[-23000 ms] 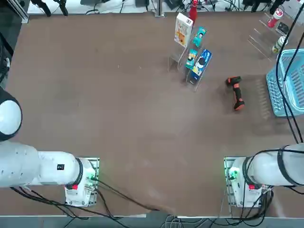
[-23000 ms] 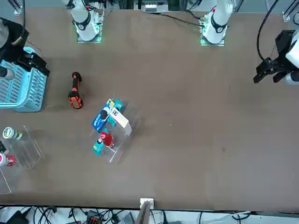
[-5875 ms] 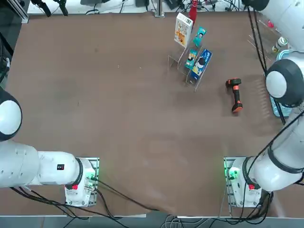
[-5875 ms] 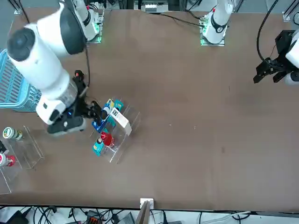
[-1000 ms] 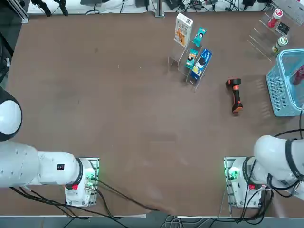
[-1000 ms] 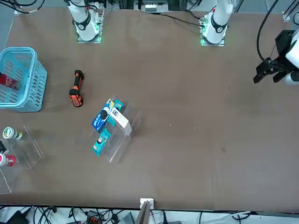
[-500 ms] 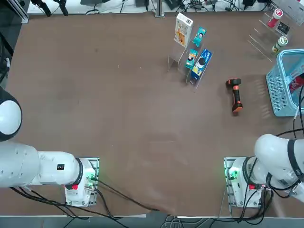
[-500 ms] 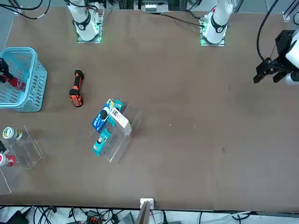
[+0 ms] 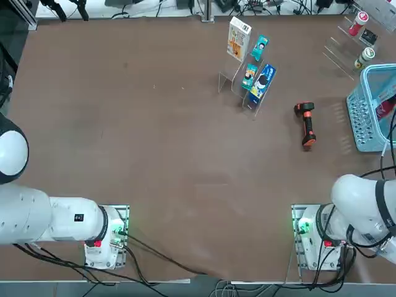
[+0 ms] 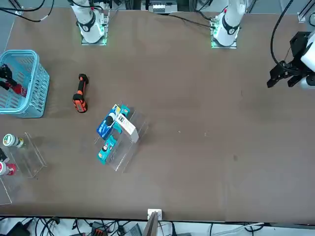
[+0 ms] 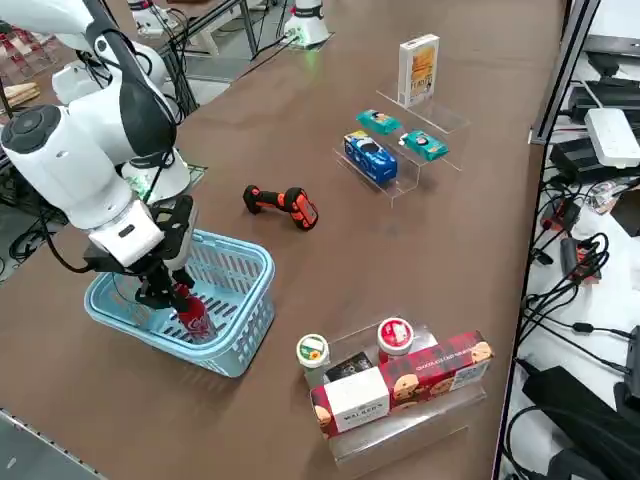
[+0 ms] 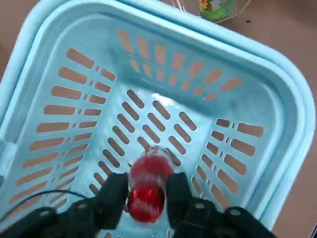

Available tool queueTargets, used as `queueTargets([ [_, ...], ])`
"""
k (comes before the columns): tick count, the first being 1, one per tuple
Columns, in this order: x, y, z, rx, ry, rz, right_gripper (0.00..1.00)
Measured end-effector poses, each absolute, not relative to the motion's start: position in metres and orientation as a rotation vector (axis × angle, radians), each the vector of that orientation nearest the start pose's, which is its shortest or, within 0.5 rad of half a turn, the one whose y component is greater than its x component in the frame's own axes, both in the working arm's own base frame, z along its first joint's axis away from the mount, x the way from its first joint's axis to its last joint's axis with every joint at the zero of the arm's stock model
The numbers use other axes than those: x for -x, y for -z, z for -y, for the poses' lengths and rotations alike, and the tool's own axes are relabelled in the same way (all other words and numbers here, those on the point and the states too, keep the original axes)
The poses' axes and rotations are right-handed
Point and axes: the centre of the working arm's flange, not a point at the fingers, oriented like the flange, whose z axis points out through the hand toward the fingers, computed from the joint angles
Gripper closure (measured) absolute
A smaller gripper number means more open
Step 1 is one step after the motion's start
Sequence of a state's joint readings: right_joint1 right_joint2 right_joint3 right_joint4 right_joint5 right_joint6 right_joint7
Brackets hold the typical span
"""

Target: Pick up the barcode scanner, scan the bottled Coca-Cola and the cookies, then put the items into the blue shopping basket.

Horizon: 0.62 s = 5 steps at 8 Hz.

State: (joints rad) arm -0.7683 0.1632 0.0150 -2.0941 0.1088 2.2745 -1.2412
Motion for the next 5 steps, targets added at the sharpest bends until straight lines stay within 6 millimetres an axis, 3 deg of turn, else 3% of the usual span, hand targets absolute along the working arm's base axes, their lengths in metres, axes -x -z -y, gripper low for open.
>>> queueTargets([
  [2, -0.422, -0.357, 0.383, 3.014, 0.117, 0.658, 0.07],
  [3, -0.430, -0.379, 0.372, 3.003, 0.123, 0.670, 0.00],
  [4, -0.445, -0.413, 0.350, 2.999, 0.136, 0.689, 0.00],
  [5, -0.466, -0.454, 0.318, 2.999, 0.156, 0.725, 0.00],
])
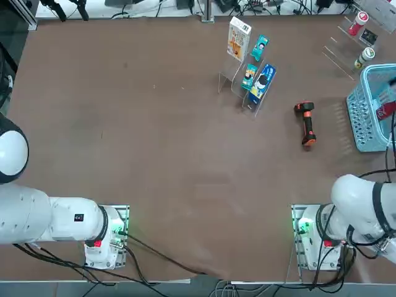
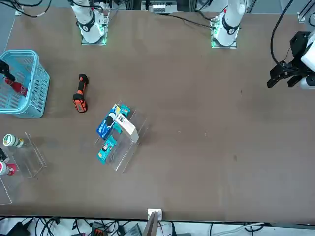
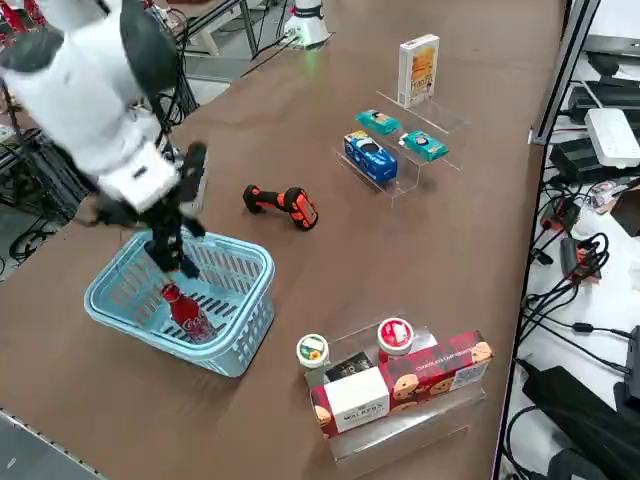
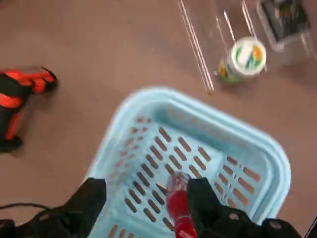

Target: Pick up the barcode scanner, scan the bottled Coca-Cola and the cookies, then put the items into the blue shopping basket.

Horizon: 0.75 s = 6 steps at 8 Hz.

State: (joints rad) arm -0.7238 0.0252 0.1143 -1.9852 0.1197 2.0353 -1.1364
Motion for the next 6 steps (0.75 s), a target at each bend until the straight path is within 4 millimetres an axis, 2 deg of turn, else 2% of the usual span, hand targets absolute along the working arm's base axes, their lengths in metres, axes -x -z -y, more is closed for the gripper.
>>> queueTargets([
  [1, -0.491, -0.492, 0.273, 2.993, 0.168, 0.754, 0.00],
  [2, -0.520, -0.526, 0.215, 2.986, 0.177, 0.766, 0.00],
  [3, -0.547, -0.552, 0.148, 2.983, 0.201, 0.774, 0.00],
  [4, -0.567, -0.570, 0.077, 2.980, 0.234, 0.779, 0.00],
  [6, -0.592, -0.584, -0.044, 2.975, 0.260, 0.759, 0.00],
])
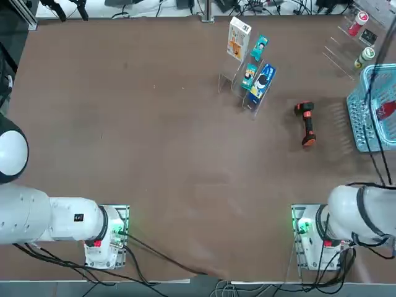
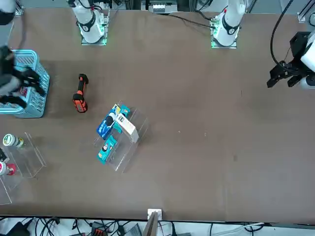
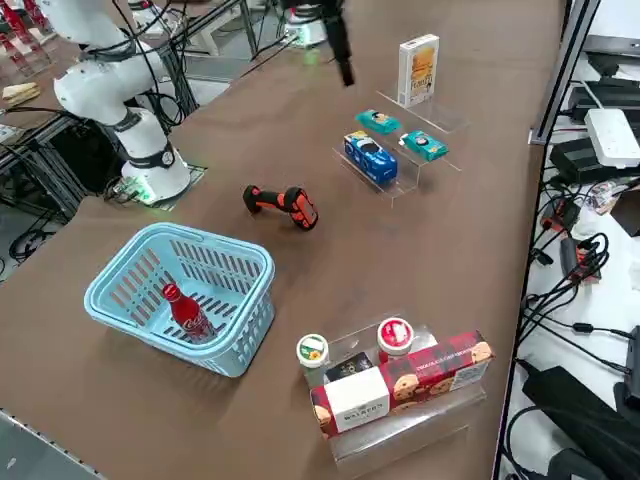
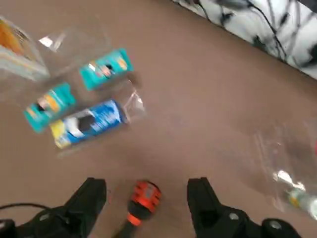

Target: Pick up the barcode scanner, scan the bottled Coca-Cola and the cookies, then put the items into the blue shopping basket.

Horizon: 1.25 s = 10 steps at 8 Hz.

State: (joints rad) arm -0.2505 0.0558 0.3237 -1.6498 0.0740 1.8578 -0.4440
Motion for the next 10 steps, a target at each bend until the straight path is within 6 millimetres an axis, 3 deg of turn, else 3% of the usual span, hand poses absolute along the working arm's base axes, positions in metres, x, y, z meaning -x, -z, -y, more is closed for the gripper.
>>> queueTargets([
  [2, -0.611, -0.584, -0.160, 2.976, 0.280, 0.697, 0.00],
  [4, -0.626, -0.570, -0.238, 2.947, 0.274, 0.628, 0.00],
  [7, -0.637, -0.539, -0.304, 2.924, 0.264, 0.708, 0.00],
  [10, -0.626, -0.515, -0.350, 2.947, 0.248, 0.833, 0.00],
])
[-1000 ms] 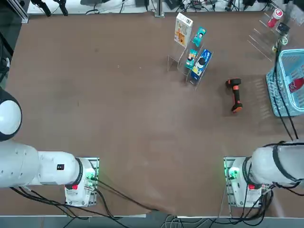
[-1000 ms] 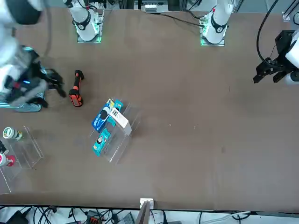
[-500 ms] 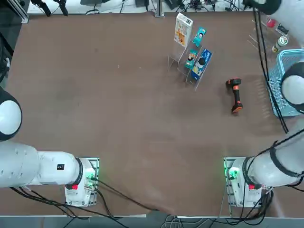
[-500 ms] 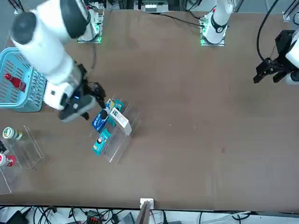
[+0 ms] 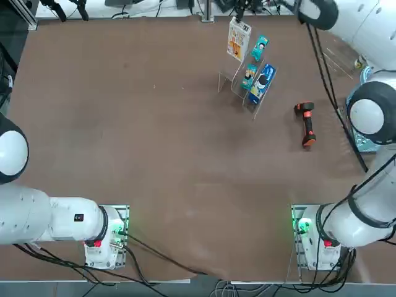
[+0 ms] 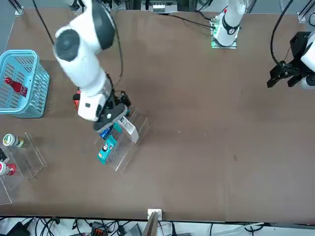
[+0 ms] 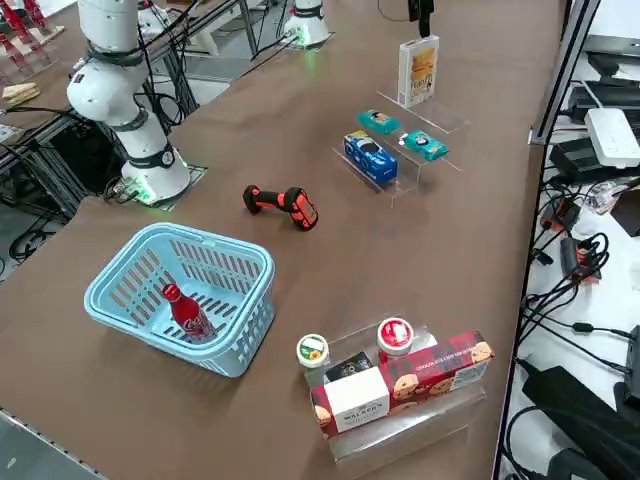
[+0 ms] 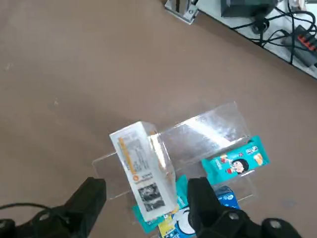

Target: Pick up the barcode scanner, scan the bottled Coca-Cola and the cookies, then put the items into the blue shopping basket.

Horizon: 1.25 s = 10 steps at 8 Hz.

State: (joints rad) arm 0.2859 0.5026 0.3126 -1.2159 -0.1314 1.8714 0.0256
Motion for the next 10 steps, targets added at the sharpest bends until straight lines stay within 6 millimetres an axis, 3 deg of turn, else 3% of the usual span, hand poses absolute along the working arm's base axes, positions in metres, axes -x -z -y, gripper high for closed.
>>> queueTargets([
  [6, -0.636, -0.480, -0.360, 2.947, 0.238, 0.850, 0.00],
  [9, -0.630, -0.465, -0.377, 2.936, 0.210, 0.884, 0.15],
  [10, -0.631, -0.464, -0.376, 2.938, 0.210, 0.885, 0.35],
])
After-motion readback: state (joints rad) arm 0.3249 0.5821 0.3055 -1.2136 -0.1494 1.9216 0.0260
